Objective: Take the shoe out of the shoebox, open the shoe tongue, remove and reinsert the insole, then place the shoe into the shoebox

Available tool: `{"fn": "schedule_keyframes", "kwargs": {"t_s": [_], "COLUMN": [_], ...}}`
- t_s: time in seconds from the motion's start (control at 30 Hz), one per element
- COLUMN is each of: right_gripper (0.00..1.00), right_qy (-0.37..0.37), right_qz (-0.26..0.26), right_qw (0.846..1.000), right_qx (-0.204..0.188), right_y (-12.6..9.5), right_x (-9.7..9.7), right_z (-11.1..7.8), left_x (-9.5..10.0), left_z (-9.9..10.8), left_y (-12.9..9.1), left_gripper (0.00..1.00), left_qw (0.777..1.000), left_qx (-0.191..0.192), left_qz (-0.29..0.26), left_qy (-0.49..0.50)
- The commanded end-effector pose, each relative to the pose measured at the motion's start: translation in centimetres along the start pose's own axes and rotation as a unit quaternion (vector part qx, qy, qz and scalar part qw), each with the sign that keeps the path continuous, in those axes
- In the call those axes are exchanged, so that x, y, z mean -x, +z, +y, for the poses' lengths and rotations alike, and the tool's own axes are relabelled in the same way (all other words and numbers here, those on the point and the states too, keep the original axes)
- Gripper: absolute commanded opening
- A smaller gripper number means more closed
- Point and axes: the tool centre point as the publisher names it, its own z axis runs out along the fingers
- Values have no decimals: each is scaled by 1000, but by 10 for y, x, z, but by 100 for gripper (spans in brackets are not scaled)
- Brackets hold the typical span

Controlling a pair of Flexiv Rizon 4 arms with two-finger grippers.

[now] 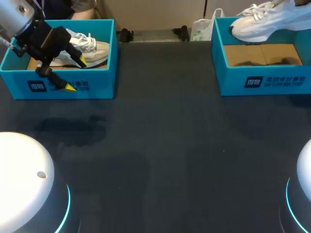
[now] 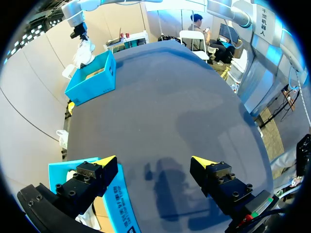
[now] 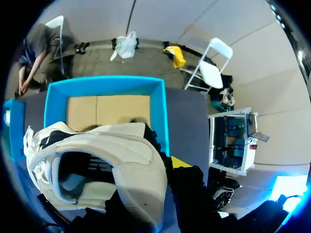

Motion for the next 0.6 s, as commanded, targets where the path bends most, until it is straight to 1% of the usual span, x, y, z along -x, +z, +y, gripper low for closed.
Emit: {"fn": "schedule_keyframes", "kwargs": {"t_s": [0.03,0.23,0.37,0.4,0.43,0.47,0.53,0.6], "right_gripper": [0,0,0,0,0,0,0,0], "right_qy": [0,3,17,21,25,25,35,56], "right_qz": [-1,0,2,-3,-11,-8,-17,-10], "right_qw": [1000,1000,1000,1000,999,999,999,998], "right_qx": [5,4,-11,-12,-21,-22,-24,-21], "right_y": [-2,-1,22,24,30,32,37,41], "right_x": [0,0,-3,-3,-5,-6,-7,-7], "right_z": [-6,-6,-11,-12,-12,-12,-13,-14], "left_x": [0,0,0,0,0,0,0,0], "left_z": [0,0,0,0,0,0,0,0], "left_y": [0,0,0,0,0,0,0,0], "left_gripper": [100,100,100,100,100,100,100,100], "left_qw": [1000,1000,1000,1000,1000,1000,1000,1000], "left_qx": [1,1,1,1,1,1,1,1], "left_qz": [0,0,0,0,0,0,0,0], "left_qy": [0,0,0,0,0,0,0,0]}}
